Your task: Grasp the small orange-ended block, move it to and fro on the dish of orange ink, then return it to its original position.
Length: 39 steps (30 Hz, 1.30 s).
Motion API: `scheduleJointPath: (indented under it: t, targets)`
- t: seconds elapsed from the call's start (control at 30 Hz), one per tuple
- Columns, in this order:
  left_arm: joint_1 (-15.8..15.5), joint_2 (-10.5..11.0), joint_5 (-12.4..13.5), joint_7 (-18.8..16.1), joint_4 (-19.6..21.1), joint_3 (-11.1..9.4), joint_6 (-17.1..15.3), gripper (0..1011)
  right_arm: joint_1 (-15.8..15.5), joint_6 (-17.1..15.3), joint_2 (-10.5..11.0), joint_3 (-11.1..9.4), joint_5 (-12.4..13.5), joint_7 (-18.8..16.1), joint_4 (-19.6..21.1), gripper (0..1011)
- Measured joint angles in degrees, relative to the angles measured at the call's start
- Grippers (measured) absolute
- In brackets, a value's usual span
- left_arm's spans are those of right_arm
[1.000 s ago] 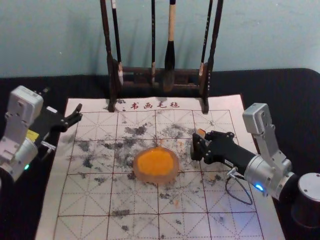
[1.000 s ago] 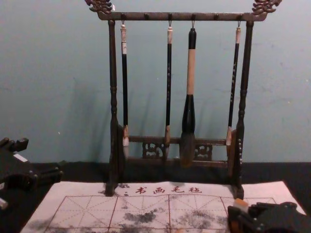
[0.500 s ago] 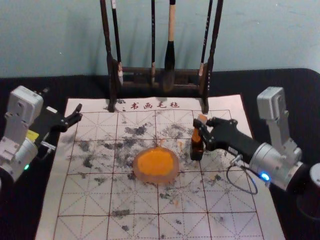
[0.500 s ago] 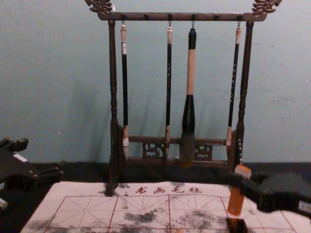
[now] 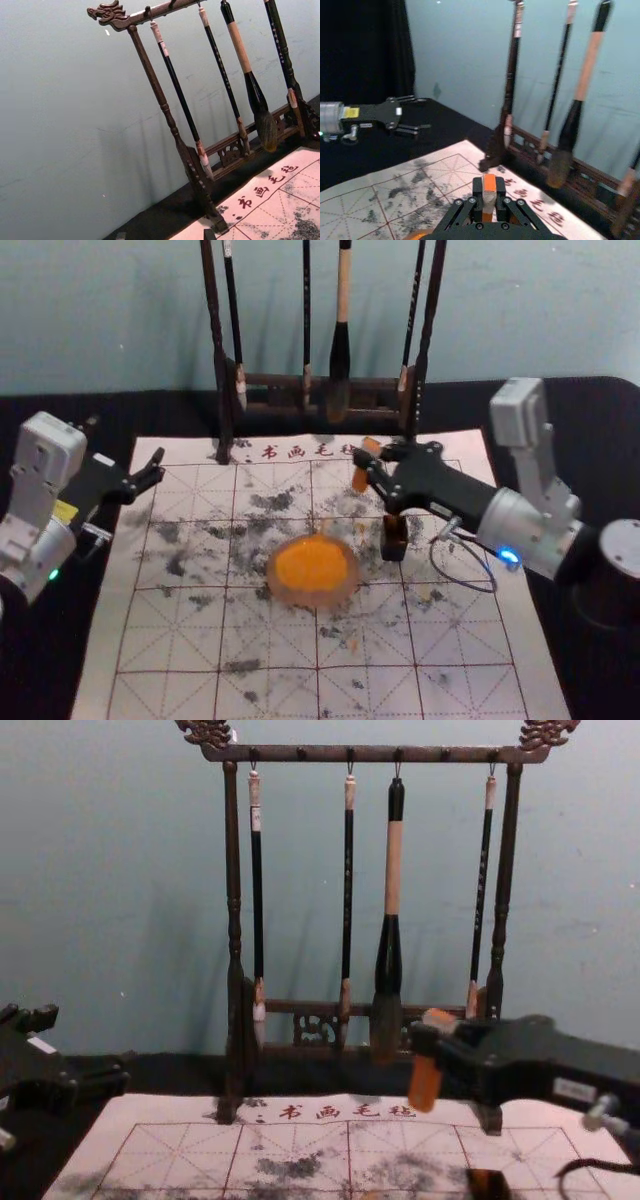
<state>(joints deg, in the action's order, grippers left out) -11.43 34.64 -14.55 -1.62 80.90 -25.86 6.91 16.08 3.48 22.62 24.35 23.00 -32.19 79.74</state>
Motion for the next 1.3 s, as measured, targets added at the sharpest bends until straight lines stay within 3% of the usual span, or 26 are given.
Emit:
scheduleJointPath:
  t: [0.37, 0.53, 1.3]
  targets:
    - [0.0, 0.0, 0.0, 0.0, 0.0, 0.0, 0.0, 1001, 4.8, 0.5, -2.2, 5.6, -1.6, -3.9, -6.4, 111]
    - [0.0, 0.0, 0.0, 0.0, 0.0, 0.0, 0.0, 1001, 5.3, 0.4, -2.3, 7.0, -2.0, -4.4, -7.9, 111]
    - [0.0, 0.0, 0.0, 0.0, 0.0, 0.0, 0.0, 1001, 6.1, -0.4, -2.9, 9.4, -3.6, -4.5, -10.4, 111]
